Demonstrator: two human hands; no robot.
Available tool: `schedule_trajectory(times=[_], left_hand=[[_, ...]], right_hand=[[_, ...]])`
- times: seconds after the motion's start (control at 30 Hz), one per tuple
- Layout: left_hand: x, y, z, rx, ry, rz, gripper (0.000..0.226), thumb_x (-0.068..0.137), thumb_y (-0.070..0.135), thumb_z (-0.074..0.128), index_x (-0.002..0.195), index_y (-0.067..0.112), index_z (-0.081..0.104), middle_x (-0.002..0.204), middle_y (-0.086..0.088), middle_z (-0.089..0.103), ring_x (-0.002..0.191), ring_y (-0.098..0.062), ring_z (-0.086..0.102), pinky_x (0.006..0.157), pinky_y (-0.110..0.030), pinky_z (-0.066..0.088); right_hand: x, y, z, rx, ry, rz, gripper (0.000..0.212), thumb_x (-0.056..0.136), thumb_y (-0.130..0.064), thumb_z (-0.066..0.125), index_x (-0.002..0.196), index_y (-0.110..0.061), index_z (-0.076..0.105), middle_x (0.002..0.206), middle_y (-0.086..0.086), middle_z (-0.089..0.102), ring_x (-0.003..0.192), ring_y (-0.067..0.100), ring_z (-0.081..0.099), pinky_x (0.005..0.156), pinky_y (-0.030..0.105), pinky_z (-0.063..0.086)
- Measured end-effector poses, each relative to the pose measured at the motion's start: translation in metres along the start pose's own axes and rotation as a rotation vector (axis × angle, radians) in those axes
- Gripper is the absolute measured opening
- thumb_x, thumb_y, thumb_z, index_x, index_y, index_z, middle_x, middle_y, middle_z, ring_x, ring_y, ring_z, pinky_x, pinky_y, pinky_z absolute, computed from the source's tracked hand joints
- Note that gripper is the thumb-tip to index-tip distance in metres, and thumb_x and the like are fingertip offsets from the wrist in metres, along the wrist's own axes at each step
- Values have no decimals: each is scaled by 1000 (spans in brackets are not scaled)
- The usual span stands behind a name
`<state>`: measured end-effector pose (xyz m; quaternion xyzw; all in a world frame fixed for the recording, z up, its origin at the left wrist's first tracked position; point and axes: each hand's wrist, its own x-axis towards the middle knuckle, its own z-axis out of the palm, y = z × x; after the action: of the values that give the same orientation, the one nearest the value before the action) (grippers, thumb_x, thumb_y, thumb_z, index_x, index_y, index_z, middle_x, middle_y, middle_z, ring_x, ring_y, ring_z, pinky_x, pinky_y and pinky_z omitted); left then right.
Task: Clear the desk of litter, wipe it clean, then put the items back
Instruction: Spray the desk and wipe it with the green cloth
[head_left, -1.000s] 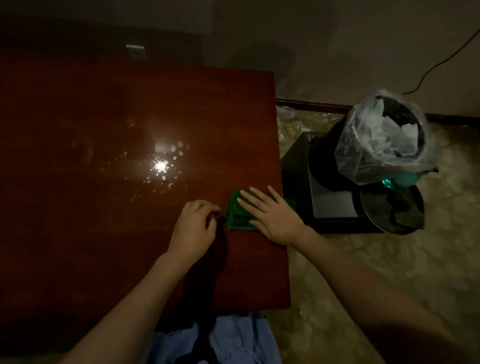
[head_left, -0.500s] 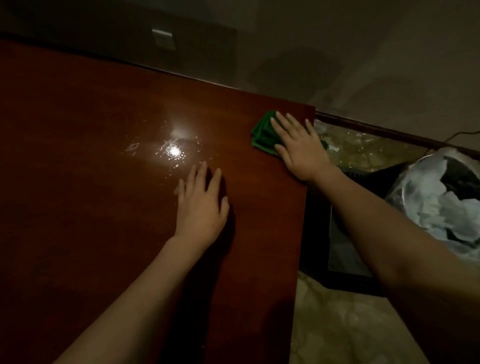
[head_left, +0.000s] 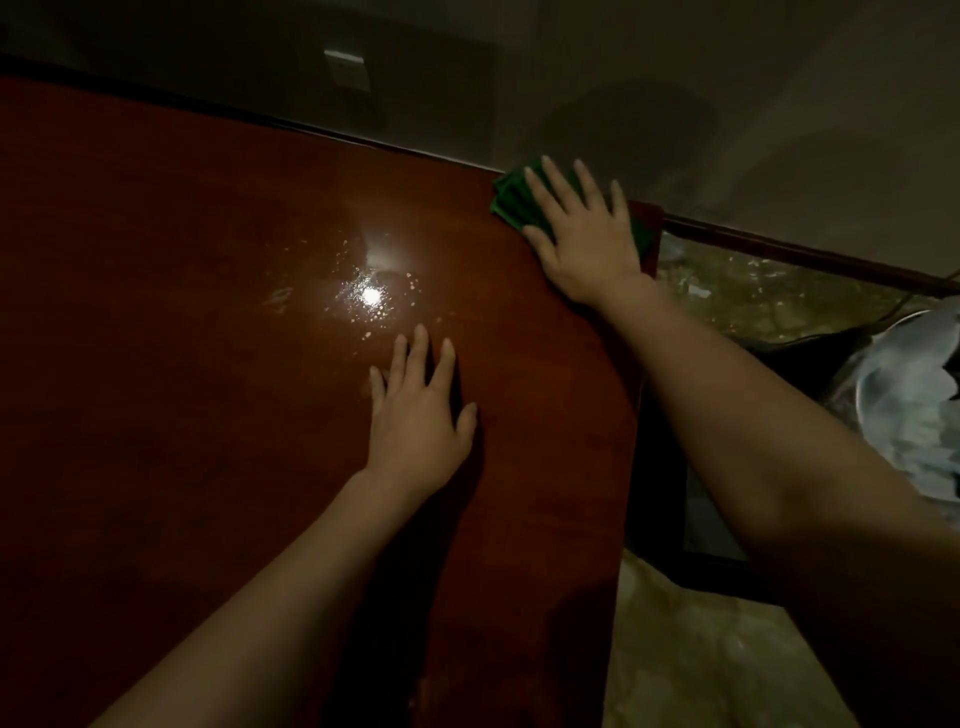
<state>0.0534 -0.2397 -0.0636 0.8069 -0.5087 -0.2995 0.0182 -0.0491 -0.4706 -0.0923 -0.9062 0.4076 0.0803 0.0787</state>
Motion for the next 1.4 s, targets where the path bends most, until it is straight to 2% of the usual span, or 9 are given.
schedule_trajectory(times=[0.1, 0.23, 0.47, 0.67, 0.93, 1.07, 1.27, 1.33, 1.4], left_hand=[[-1, -5, -10, -7, -44, 28, 71, 96, 35, 46, 152, 16, 7, 160, -7, -7, 146, -24, -8, 117, -46, -1], [-20, -20, -25, -35, 29, 21, 68, 96, 29, 47, 152, 10, 12, 159, -10, 8, 146, -26, 6, 118, -43, 6], [-105, -48, 3, -62, 26, 15, 64, 97, 29, 45, 151, 9, 15, 159, -11, 7, 146, -26, 1, 120, -42, 7], [-185, -84, 34, -45, -42, 16, 65, 99, 32, 41, 152, 11, 11, 159, -11, 4, 146, -26, -1, 119, -42, 8], [-260, -132, 64, -37, -75, 42, 65, 98, 33, 42, 151, 10, 13, 158, -14, 6, 146, -29, 2, 119, -45, 11], [-280, -149, 66, -52, -69, 26, 65, 97, 33, 43, 151, 11, 14, 158, -13, 6, 146, -30, 2, 119, -44, 11], [-287, -144, 61, -59, -102, 55, 64, 98, 32, 43, 151, 14, 13, 158, -13, 7, 146, -30, 1, 118, -44, 13], [-280, -141, 57, -62, -98, 63, 64, 97, 32, 43, 151, 15, 13, 158, -12, 5, 146, -30, 1, 118, -44, 12], [-267, -141, 50, -60, -72, 55, 63, 97, 32, 42, 151, 14, 14, 159, -12, 5, 146, -29, -1, 119, -43, 11]], right_hand=[[-27, -21, 8, -34, -8, -84, 57, 101, -50, 21, 152, -33, 4, 161, -6, 2, 148, 24, 1, 116, 50, 1], [-87, -39, 23, -58, -31, -181, 57, 99, -53, 19, 152, -34, 7, 161, -6, 6, 148, 24, 5, 116, 51, 4], [-212, -85, 54, -44, -30, -213, 58, 98, -52, 20, 151, -30, 17, 158, -2, 21, 145, 28, 19, 114, 53, 14], [-331, -126, 84, -27, -38, -214, 56, 100, -53, 13, 151, -32, 7, 157, -6, 14, 145, 25, 14, 115, 51, 12], [-462, -190, 116, -16, -48, -72, 54, 100, -51, 19, 151, -32, 14, 155, -4, 24, 144, 26, 19, 112, 51, 17], [-479, -210, 118, 5, -79, -7, 56, 99, -53, 20, 152, -36, 8, 155, -6, 23, 144, 25, 17, 113, 53, 14], [-437, -237, 100, -80, -200, -259, 57, 99, -56, 17, 131, -24, 52, 153, -2, 33, 142, 28, 25, 109, 62, 21], [-406, -239, 95, -94, -178, -303, 60, 99, -56, 15, 135, -24, 49, 155, -4, 23, 143, 25, 18, 111, 60, 18], [-374, -236, 91, -96, -168, -318, 59, 98, -56, 17, 148, -28, 30, 156, -8, 3, 145, 21, -1, 115, 52, -2]])
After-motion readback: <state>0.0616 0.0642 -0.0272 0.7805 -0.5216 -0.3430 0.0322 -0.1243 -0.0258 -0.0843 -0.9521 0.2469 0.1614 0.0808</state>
